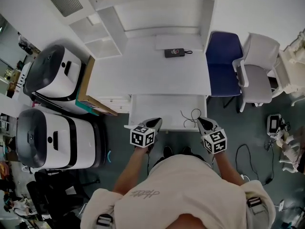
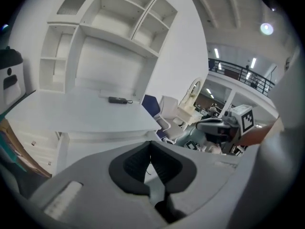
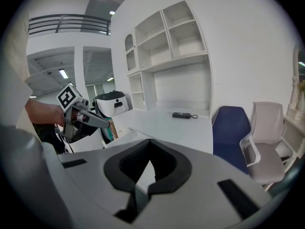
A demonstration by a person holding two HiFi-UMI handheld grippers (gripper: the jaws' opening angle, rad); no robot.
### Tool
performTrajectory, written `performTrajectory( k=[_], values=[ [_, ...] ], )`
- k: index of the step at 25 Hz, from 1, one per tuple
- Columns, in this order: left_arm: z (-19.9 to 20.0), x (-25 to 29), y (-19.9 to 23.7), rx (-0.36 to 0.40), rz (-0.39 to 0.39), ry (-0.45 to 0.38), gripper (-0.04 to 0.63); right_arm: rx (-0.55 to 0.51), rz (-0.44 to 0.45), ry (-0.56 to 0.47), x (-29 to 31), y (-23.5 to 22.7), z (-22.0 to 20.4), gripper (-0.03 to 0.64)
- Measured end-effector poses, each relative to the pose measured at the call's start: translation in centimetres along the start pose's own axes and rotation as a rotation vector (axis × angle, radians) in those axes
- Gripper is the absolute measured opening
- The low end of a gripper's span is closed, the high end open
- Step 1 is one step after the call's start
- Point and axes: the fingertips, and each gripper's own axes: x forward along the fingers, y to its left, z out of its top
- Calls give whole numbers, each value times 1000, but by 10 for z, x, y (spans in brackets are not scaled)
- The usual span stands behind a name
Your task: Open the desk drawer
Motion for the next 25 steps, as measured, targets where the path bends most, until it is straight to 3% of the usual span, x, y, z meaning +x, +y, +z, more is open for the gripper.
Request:
performTrajectory(
  k=[11,21,25],
  values=[
    [100,-46,-41,129,-6,-192,17,-151,68,-234,-35,10,126,2],
    [171,-85,-38,162,49,-355,18,-178,69,-356,-55,13,197,2],
    [192,-94,-40,216,77,-398,17,-218,65,-407,-65,18,219,2]
  ],
)
